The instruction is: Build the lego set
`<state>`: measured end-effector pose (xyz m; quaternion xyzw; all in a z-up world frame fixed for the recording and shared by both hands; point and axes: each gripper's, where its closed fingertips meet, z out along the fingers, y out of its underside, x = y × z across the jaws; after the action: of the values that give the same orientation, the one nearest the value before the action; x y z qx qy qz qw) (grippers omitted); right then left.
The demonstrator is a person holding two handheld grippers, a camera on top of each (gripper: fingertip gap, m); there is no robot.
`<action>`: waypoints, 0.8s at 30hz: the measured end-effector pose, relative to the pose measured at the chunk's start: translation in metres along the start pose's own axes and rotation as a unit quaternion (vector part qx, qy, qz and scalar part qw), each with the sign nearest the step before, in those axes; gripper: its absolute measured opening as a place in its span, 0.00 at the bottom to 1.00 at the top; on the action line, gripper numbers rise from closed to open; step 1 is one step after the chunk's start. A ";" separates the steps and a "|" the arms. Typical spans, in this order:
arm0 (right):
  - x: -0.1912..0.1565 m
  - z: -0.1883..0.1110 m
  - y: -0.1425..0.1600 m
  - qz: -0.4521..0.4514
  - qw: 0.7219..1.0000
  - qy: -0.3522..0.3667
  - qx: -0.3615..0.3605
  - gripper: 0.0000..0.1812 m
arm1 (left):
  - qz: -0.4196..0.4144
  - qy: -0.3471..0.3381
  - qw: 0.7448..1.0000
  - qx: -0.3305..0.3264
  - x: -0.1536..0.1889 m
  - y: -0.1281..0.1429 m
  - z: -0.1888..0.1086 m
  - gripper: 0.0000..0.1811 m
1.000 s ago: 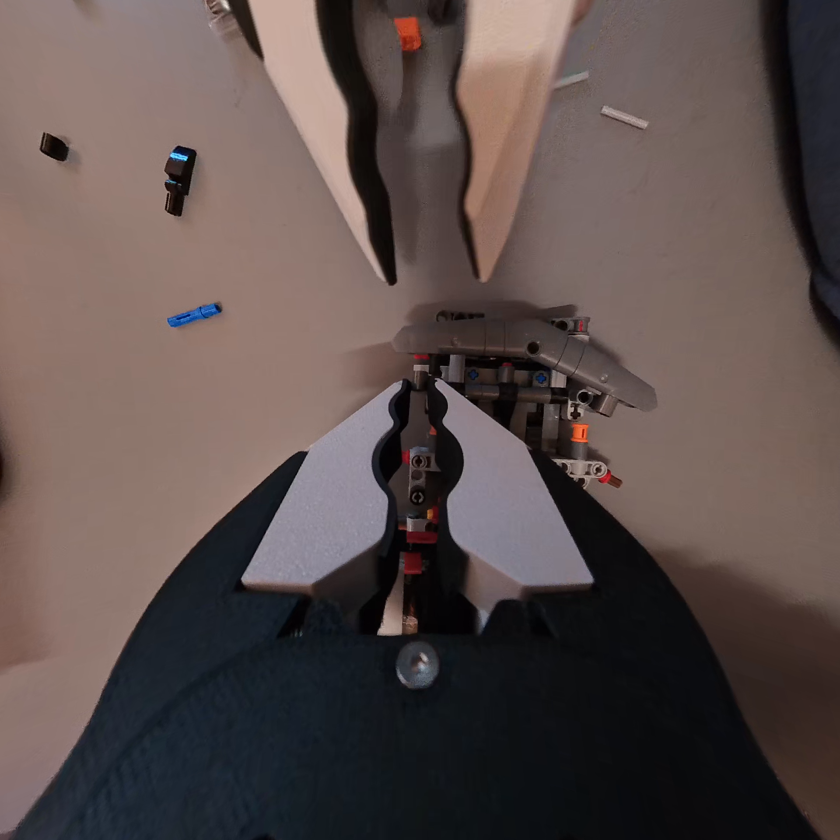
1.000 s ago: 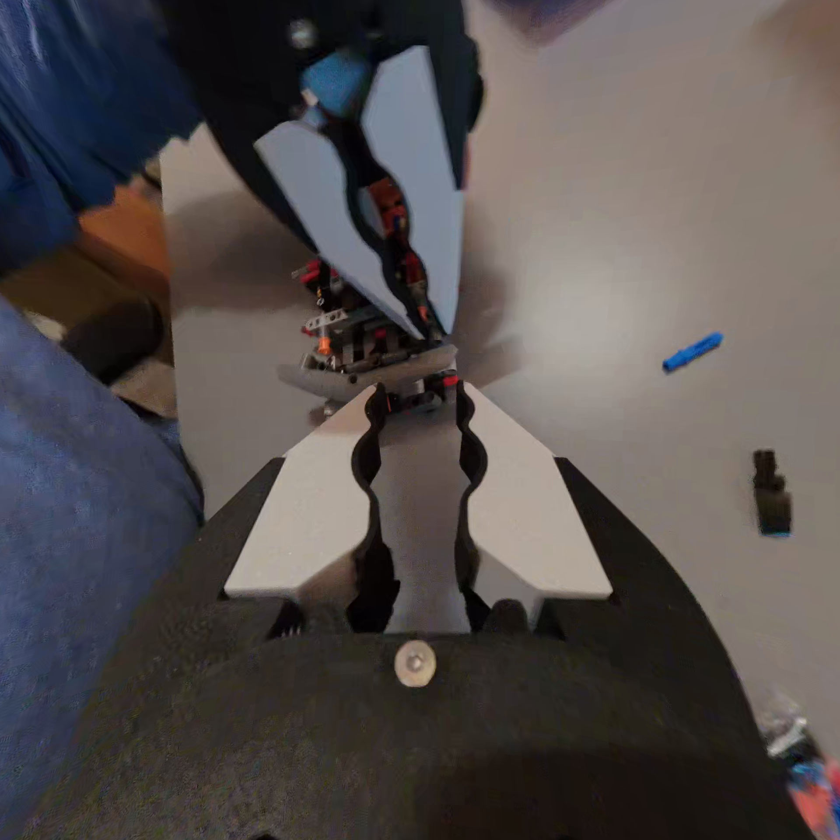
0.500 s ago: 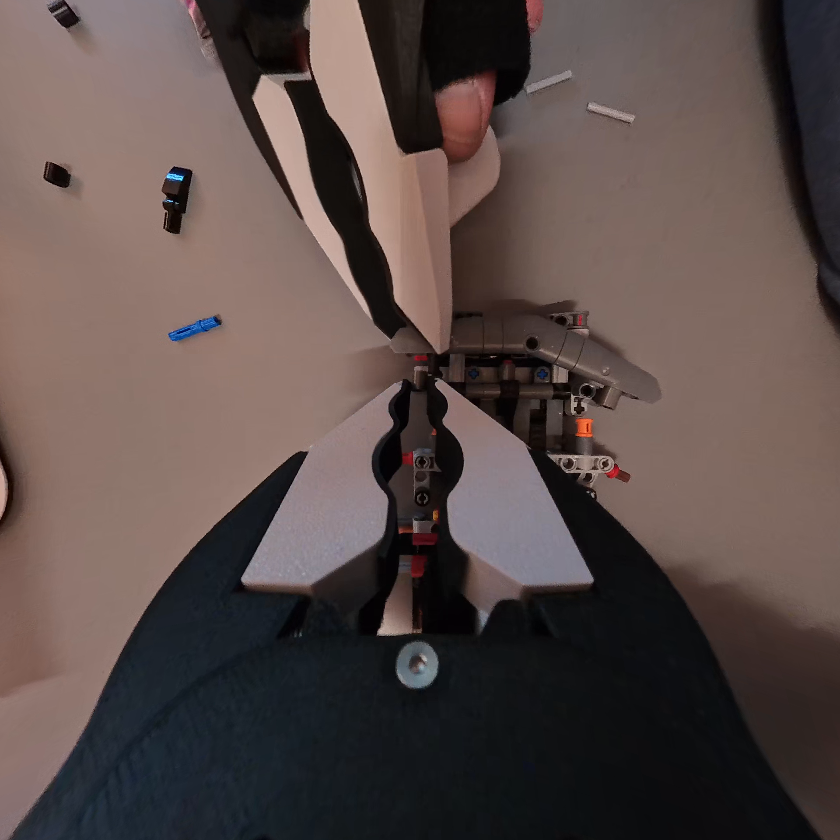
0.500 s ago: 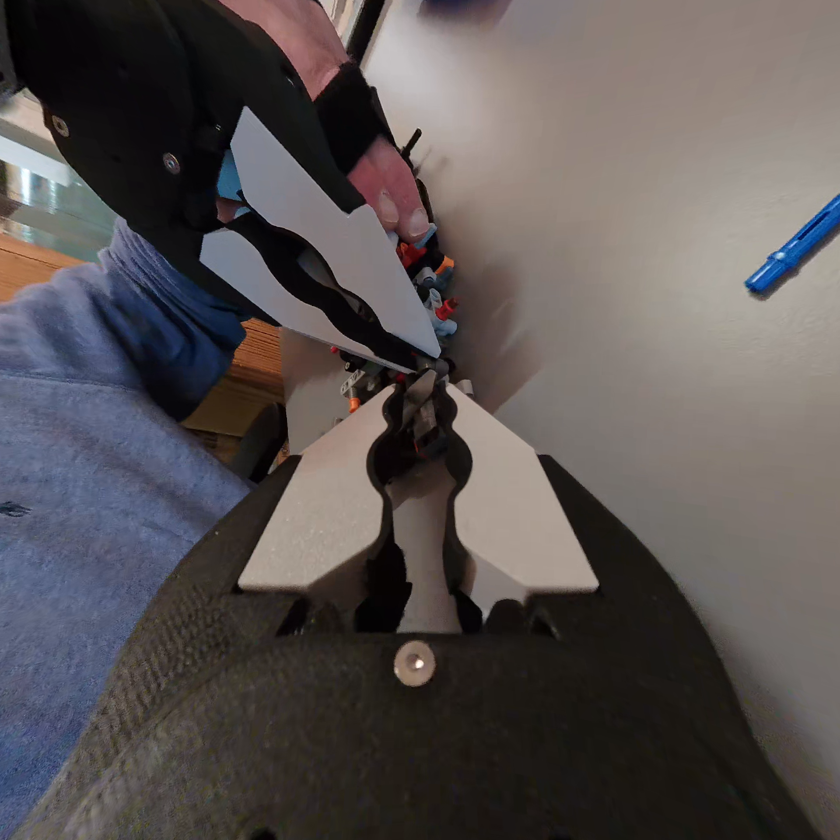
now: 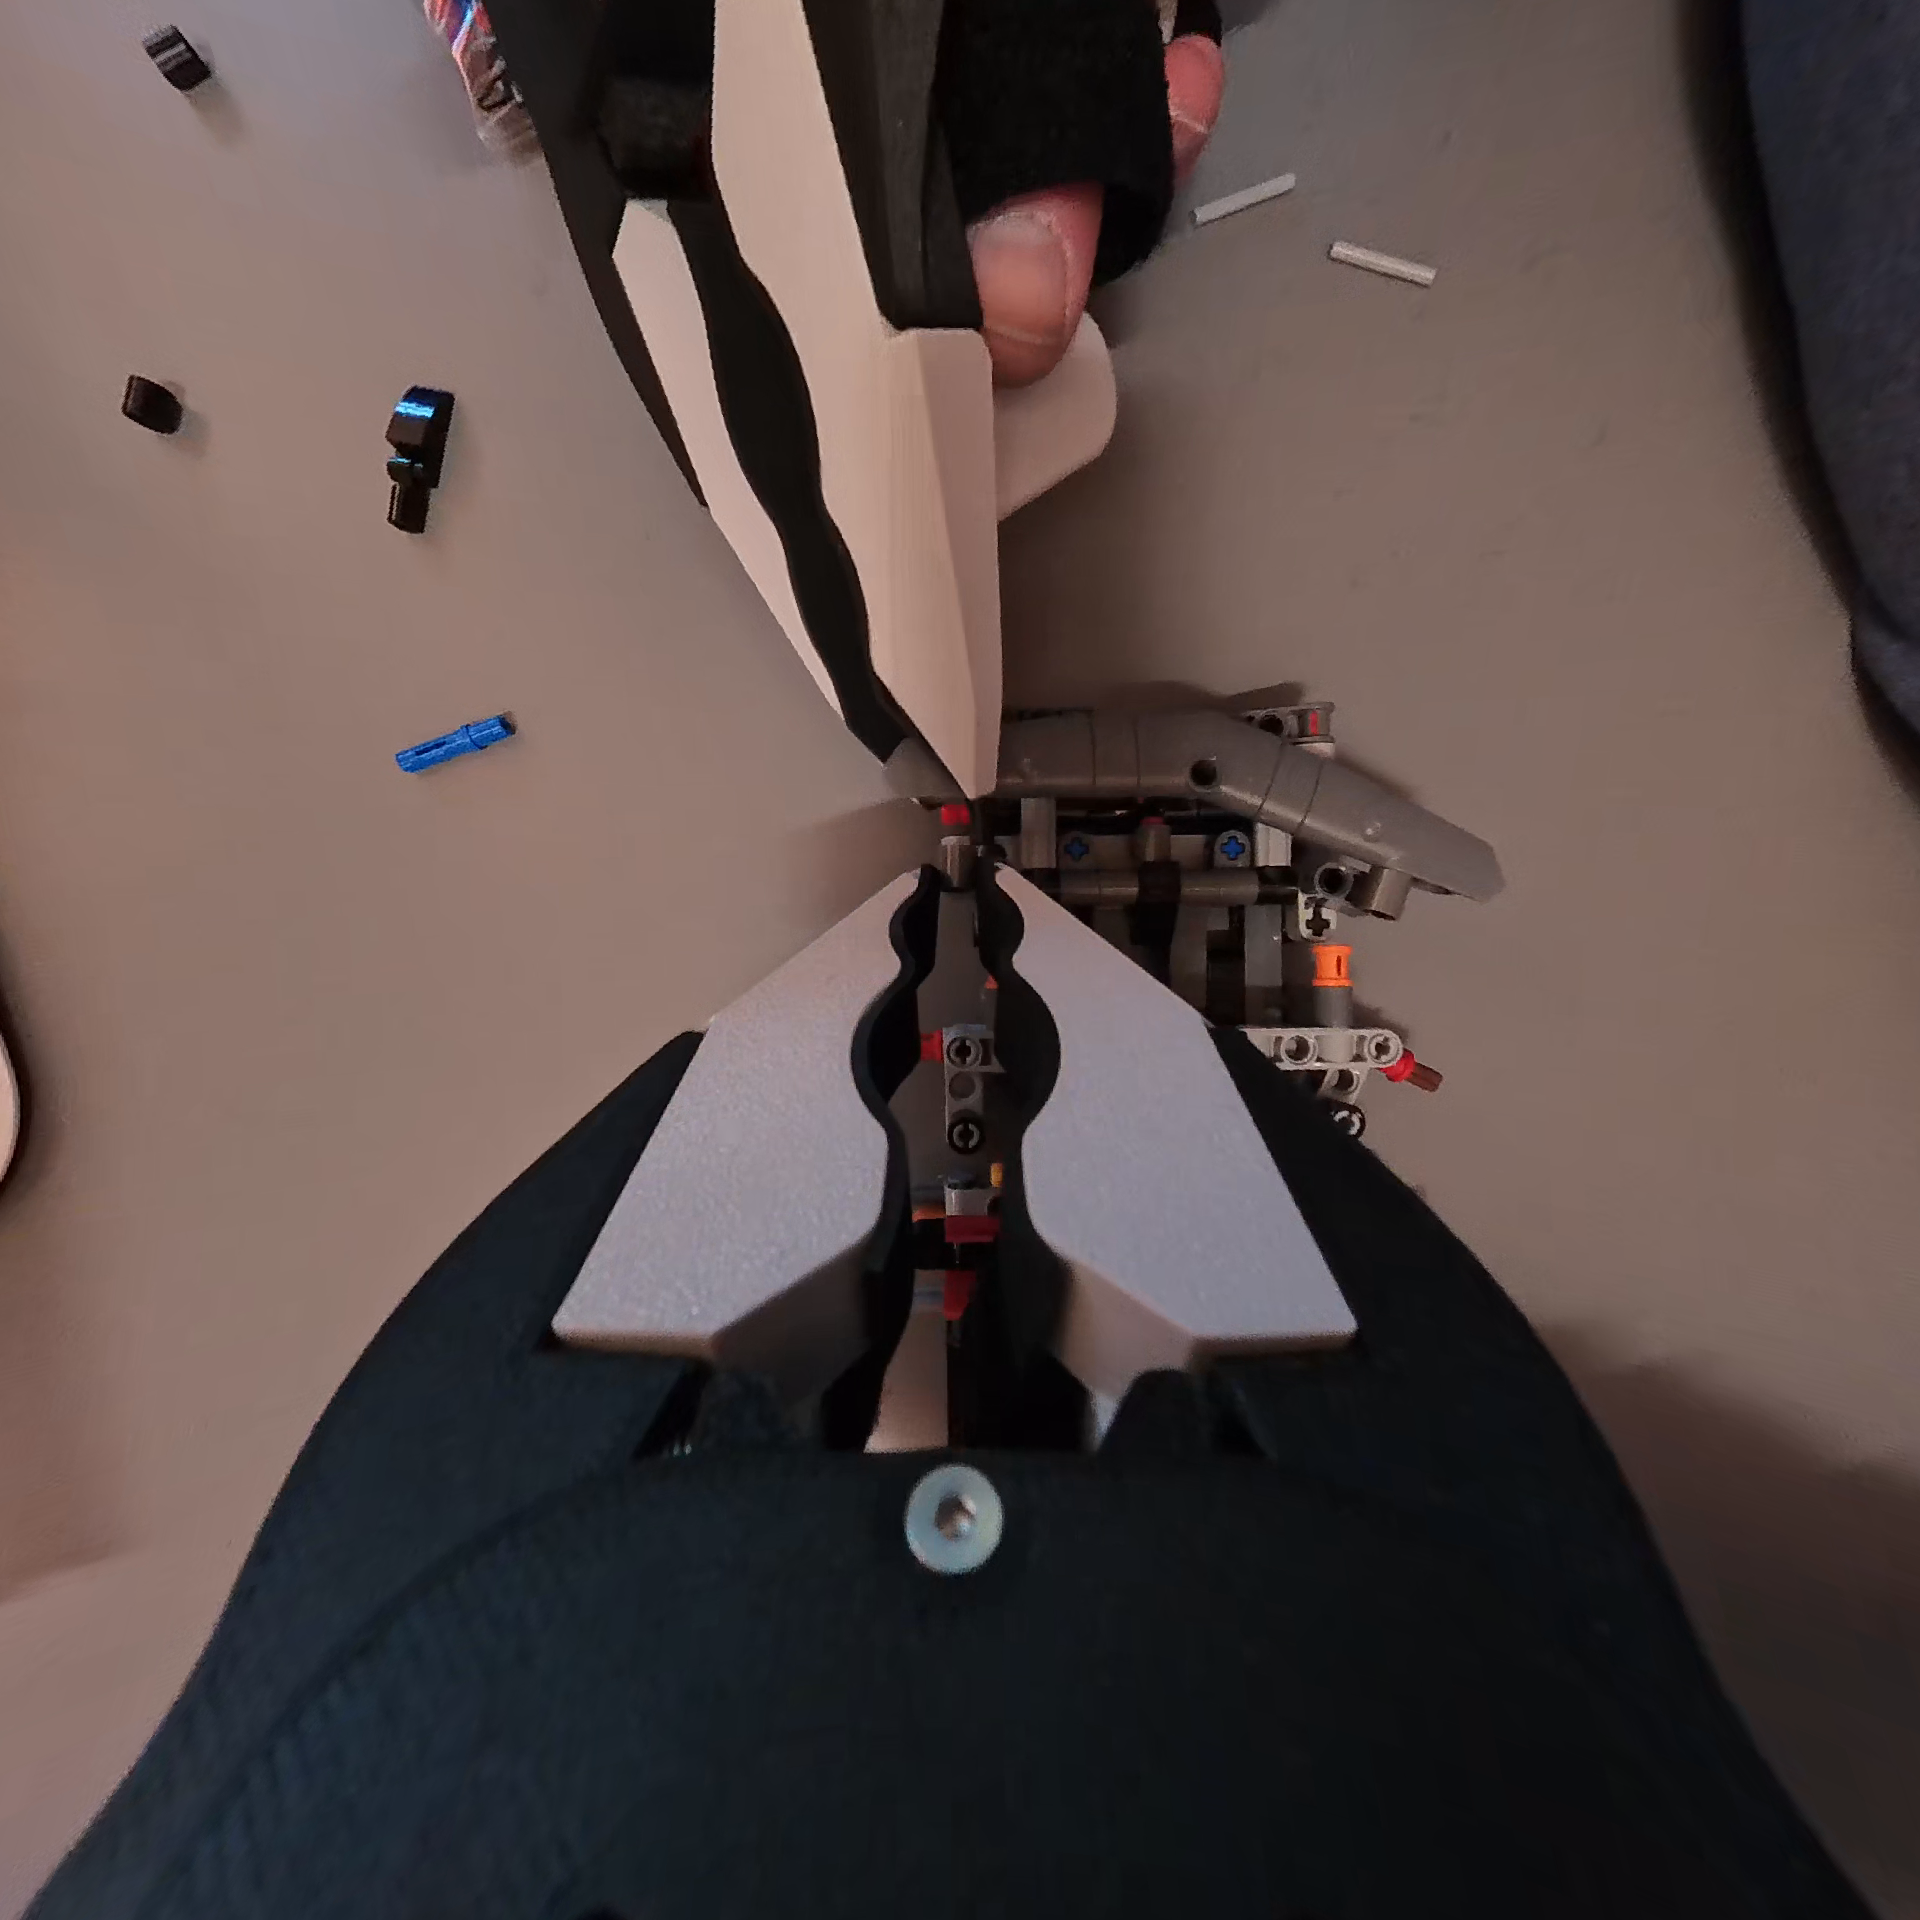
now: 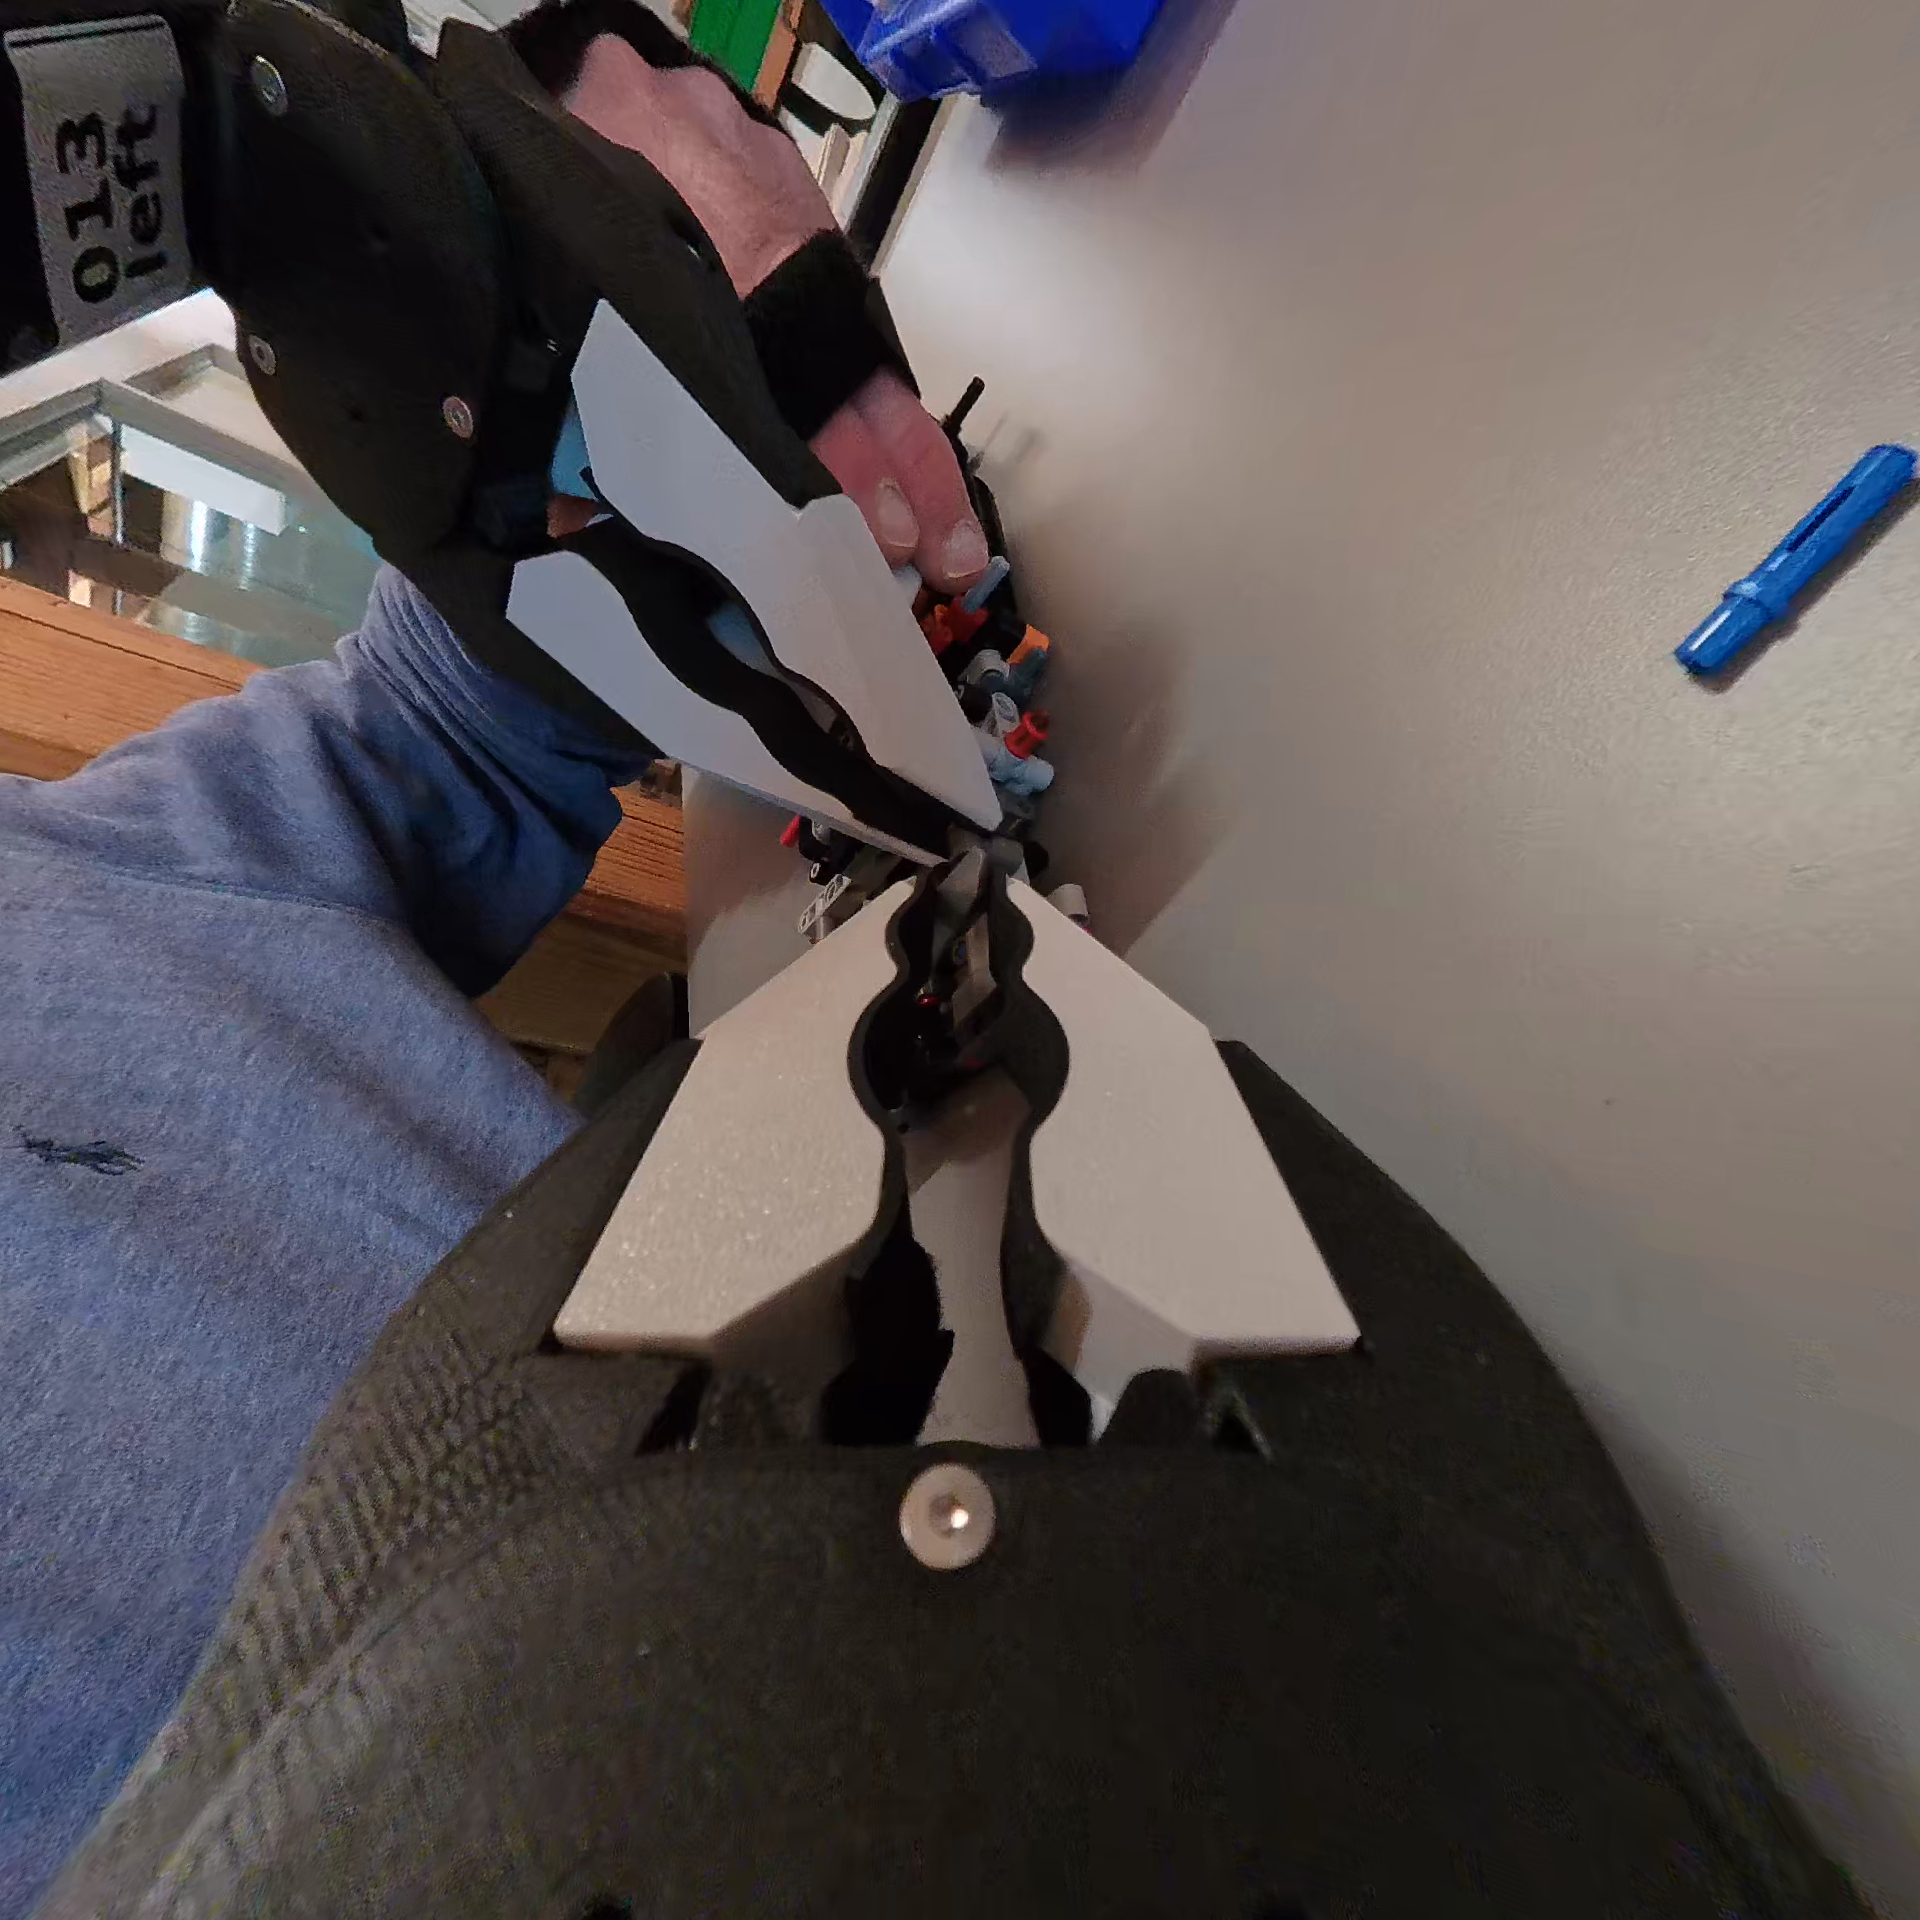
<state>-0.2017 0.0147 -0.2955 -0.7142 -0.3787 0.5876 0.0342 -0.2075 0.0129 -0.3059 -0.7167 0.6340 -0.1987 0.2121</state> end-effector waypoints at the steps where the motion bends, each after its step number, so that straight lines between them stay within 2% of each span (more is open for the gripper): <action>1: 0.001 0.000 0.000 0.001 1.000 0.001 0.002 0.04 | 0.001 -0.001 1.000 0.000 0.000 0.000 -0.001 0.03; 24: 0.005 0.003 -0.010 -0.004 0.999 0.023 0.028 0.03 | -0.015 -0.015 0.999 0.034 -0.003 0.003 -0.004 0.03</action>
<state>-0.2097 0.0237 -0.2958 -0.7249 -0.3640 0.5812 0.0654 -0.2128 0.0158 -0.3039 -0.7214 0.6128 -0.2129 0.2424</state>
